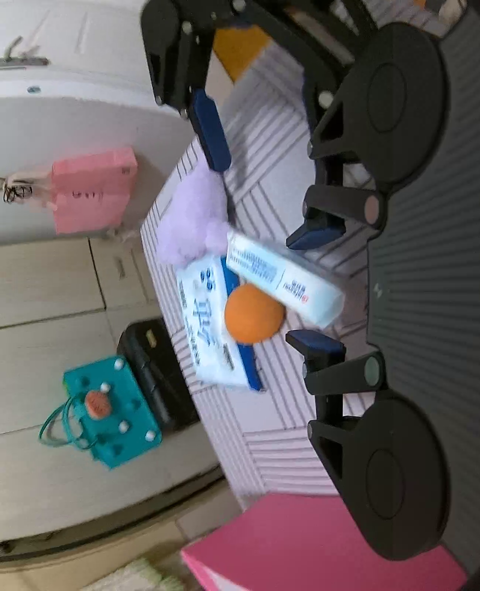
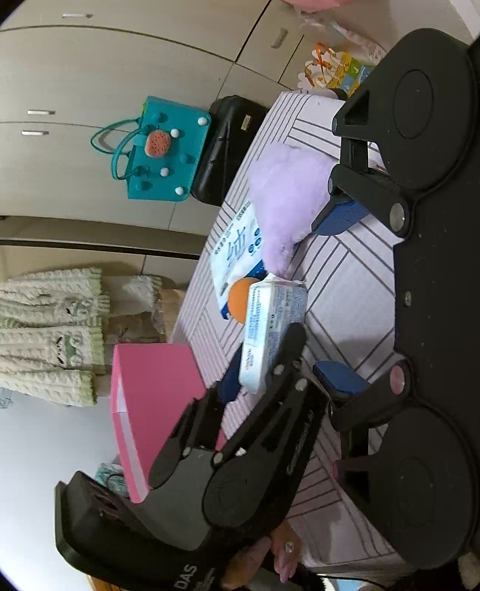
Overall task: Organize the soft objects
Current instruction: 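Close the left tool on the white tube, then grasp the orange sponge with the right tool while left tool holds the tube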
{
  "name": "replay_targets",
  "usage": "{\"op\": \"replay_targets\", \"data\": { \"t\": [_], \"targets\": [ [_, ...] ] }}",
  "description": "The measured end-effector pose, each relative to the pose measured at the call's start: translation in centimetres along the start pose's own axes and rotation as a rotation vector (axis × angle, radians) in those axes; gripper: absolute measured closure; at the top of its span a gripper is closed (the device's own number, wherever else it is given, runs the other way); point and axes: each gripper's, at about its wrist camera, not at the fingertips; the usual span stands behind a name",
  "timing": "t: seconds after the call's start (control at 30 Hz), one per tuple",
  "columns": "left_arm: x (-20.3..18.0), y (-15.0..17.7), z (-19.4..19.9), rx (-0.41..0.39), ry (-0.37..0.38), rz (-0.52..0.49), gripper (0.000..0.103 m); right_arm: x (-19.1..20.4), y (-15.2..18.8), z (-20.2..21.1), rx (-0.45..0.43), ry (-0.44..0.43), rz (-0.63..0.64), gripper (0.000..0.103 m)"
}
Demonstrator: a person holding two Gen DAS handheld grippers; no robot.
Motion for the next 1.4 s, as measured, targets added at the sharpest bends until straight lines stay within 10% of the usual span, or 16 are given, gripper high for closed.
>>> {"op": "replay_targets", "data": {
  "t": [0.17, 0.43, 1.07, 1.17, 1.4],
  "targets": [
    [0.7, -0.1, -0.5, 0.026, 0.07, 0.069, 0.084, -0.3, -0.3, -0.7, 0.039, -0.029, -0.002, 0.024],
    [3.0, 2.1, 3.1, 0.034, 0.113, 0.238, 0.085, 0.3, -1.5, -1.0, 0.025, -0.052, 0.013, 0.026],
    [5.3, 3.1, 3.3, 0.025, -0.06, 0.309, 0.085, -0.6, -5.3, -6.8, 0.046, -0.032, -0.107, 0.037],
    [5.1, 3.1, 3.4, 0.021, -0.048, 0.311, 0.085, -0.3, -5.0, -7.8, 0.068, -0.007, -0.102, 0.06],
    [5.1, 3.4, 4.4, 0.014, -0.044, 0.308, 0.085, 1.1, -4.5, -5.7, 0.021, 0.011, -0.121, 0.061]
  ]
}}
Point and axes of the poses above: each gripper's, at about its wrist camera, not at the fingertips, and z roughly against the way its jaws point, x to its left, y to its underside, and after that the axes turned 4 degrees about -y, right-handed
